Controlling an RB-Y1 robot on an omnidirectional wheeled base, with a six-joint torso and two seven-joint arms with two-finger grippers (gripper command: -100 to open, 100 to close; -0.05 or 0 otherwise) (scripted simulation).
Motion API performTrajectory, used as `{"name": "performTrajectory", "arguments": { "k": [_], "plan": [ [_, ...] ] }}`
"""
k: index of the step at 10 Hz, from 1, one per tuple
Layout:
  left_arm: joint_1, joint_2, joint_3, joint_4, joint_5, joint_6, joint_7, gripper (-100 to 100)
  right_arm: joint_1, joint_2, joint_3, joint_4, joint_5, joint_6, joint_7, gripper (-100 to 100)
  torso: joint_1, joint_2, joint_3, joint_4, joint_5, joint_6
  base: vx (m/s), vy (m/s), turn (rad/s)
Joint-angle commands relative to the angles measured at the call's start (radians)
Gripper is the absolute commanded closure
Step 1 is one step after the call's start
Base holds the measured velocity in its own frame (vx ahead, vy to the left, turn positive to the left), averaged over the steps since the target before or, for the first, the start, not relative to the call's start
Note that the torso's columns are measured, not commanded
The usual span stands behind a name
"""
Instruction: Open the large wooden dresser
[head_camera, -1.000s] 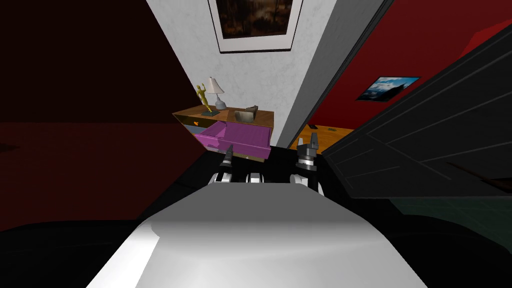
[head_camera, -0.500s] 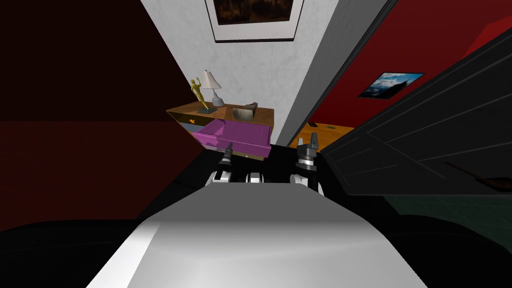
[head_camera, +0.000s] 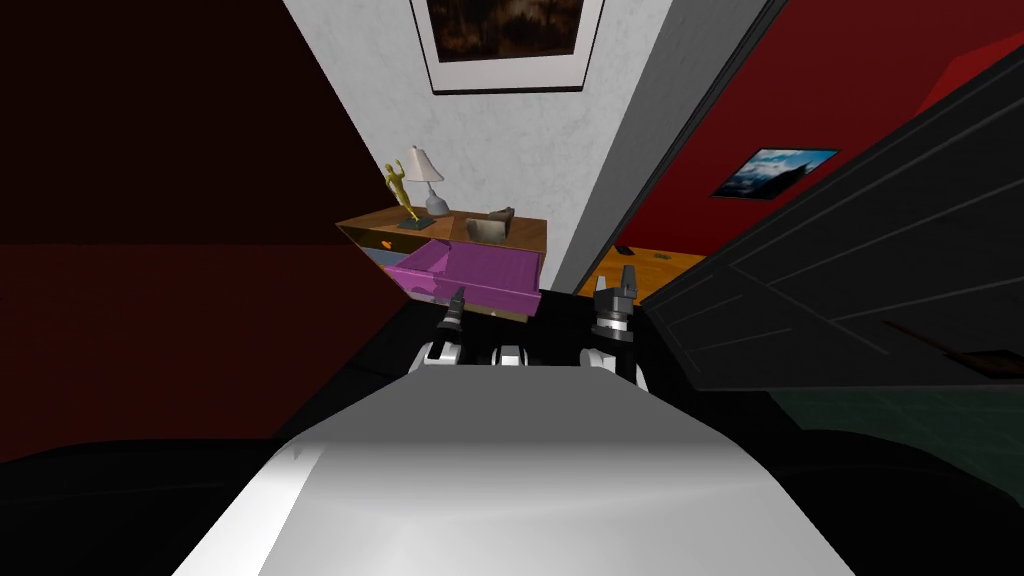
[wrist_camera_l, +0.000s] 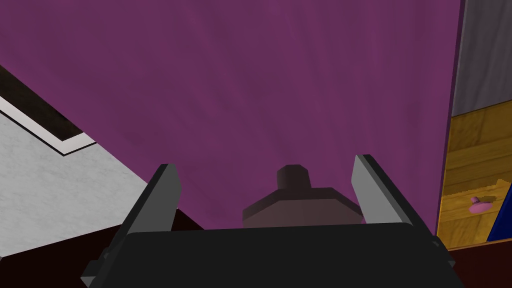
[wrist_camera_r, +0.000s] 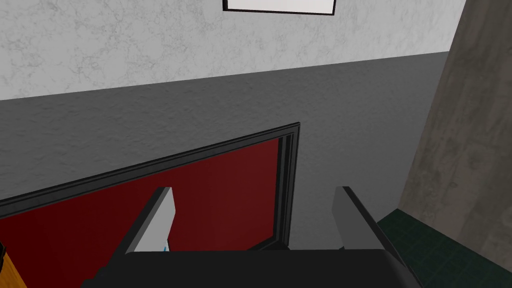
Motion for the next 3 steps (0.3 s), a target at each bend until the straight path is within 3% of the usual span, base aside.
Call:
{"name": "performTrajectory", "arguments": {
  "k": [1, 3],
  "plan": [
    [0.001, 0.0, 0.0, 0.002, 0.0, 0.001, 0.0, 0, 0.0, 0.0, 0.0, 0.0, 0.0, 0.0, 0.0, 0, 0.0, -0.002, -0.001, -0.001, 0.0, 0.0, 0.0, 0.0, 0.0],
    [0.003, 0.0, 0.0, 0.005, 0.001, 0.002, 0.002, 0, 0.0, 0.0, 0.0, 0.0, 0.0, 0.0, 0.0, 0, 0.001, -0.004, -0.002, -0.003, 0.001, 0.0, 0.0, 0.0, 0.0]
  ]
}}
